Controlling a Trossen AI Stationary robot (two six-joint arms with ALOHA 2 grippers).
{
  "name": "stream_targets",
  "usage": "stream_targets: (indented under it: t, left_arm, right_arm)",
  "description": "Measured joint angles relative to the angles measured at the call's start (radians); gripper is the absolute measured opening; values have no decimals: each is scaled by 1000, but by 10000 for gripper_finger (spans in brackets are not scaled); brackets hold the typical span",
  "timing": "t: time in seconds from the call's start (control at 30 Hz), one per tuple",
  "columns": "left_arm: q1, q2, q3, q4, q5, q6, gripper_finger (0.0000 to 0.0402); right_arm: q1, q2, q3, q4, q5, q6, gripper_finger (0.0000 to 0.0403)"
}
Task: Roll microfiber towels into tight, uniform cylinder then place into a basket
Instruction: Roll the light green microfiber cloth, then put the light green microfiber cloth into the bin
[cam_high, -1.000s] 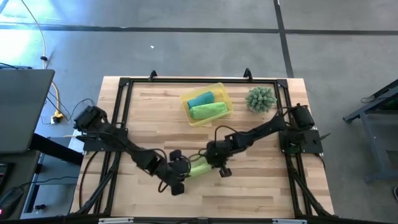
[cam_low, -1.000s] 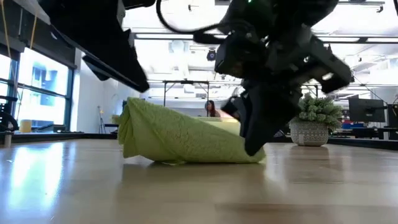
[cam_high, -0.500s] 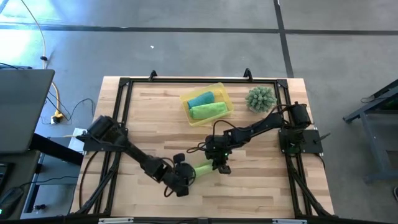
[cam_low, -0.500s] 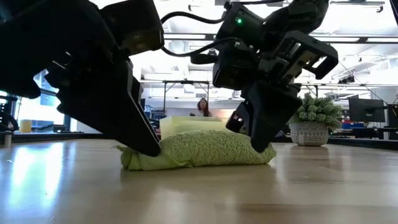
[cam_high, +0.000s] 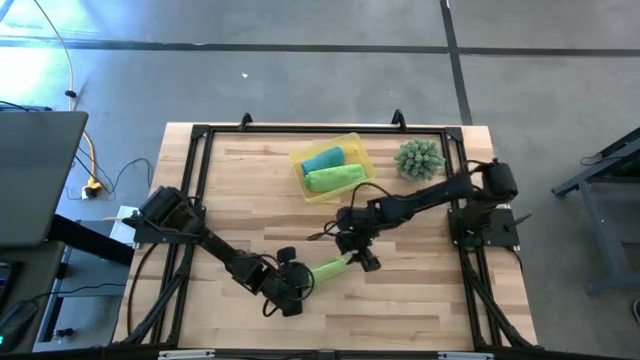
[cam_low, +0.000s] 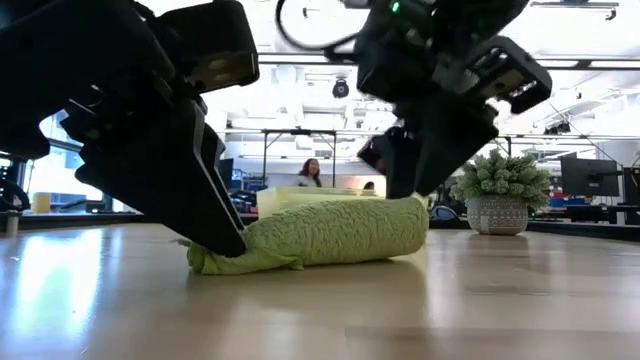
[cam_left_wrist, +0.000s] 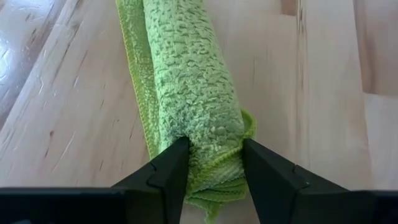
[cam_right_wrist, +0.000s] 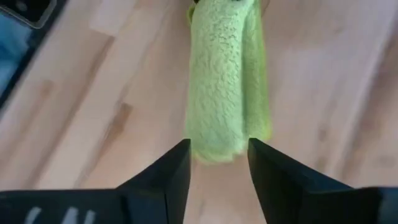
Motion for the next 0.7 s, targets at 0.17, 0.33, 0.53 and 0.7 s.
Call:
stream_targets:
  t: [0.17,0.33,0.53,0.7]
  left_arm:
    - [0,0,0,-10,5,0,141]
    - [0,0,0,-13,6,0,141]
    - [0,0,-1,-13,6,0,141]
    - [5,0,-2,-8,8,-1,141]
  right_arm:
    - [78,-69,1,-5,201,-108,153]
    - [205,-67,1,67,469,-230,146]
    - [274,-26,2,195,551,-211,145]
    - [285,29,4,315,553,-121,145]
